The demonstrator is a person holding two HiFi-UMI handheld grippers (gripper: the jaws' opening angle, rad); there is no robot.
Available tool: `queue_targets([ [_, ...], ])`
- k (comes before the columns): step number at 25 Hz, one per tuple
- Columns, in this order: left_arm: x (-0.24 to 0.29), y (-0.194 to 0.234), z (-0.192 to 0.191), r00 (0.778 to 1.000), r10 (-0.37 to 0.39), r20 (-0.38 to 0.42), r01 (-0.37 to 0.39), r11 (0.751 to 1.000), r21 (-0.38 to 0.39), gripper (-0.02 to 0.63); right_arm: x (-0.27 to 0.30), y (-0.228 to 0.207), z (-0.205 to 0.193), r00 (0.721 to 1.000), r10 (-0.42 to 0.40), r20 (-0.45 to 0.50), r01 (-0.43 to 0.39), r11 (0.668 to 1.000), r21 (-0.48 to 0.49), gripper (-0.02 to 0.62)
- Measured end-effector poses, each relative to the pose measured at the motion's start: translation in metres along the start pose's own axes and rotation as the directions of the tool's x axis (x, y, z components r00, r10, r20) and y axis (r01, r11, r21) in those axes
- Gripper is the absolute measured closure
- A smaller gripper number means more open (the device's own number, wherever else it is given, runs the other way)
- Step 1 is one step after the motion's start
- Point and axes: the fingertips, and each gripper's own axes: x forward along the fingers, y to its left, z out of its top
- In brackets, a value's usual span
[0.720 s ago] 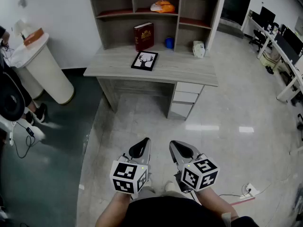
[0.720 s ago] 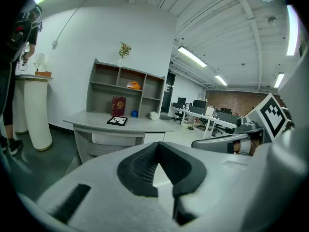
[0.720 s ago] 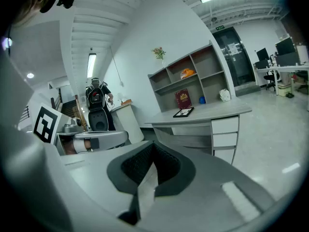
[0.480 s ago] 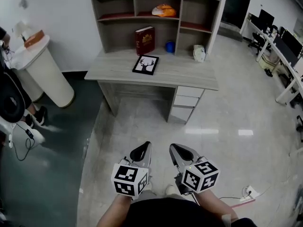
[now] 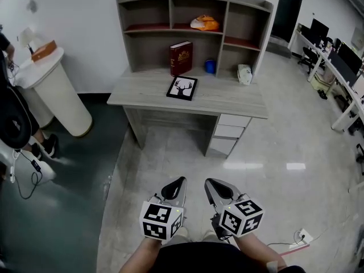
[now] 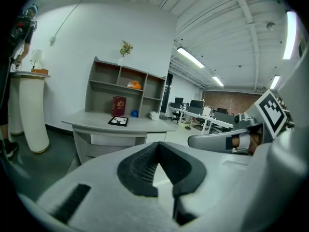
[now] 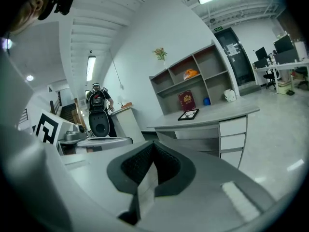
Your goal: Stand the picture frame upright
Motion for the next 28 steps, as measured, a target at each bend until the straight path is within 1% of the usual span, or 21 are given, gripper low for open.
queue_targets([
  [2,-0.002,0.007,0.002,1.000,-0.008,0.005,0.008,1.000,0.007,0.612,0.011,0.007,-0.001,1.000,-0.004,0.000,0.004,1.000,-0.020,0.595],
  [8,-0.013,0.024,-0.003,0.999,-0.034,-0.019,0.035,0.999,0.025,0.612,0.029,0.020,-0.008,0.999,-0.044,-0.011,0.044,0.999,0.007,0.595],
  [15,-0.011,0.037,-0.009,0.998,-0.052,-0.035,0.052,0.998,0.017,0.612,0.037,0.016,-0.006,0.995,-0.098,-0.011,0.098,0.995,0.013,0.595],
  [22,-0.002,0.054,-0.008,0.998,-0.042,-0.042,0.042,0.999,-0.002,0.612,0.053,0.011,-0.003,0.994,-0.104,-0.024,0.105,0.994,0.013,0.595],
  [28,0.021,0.071,-0.001,0.998,-0.036,-0.045,0.035,0.999,-0.015,0.612,0.077,-0.002,0.004,0.994,-0.101,-0.047,0.102,0.995,0.013,0.595],
])
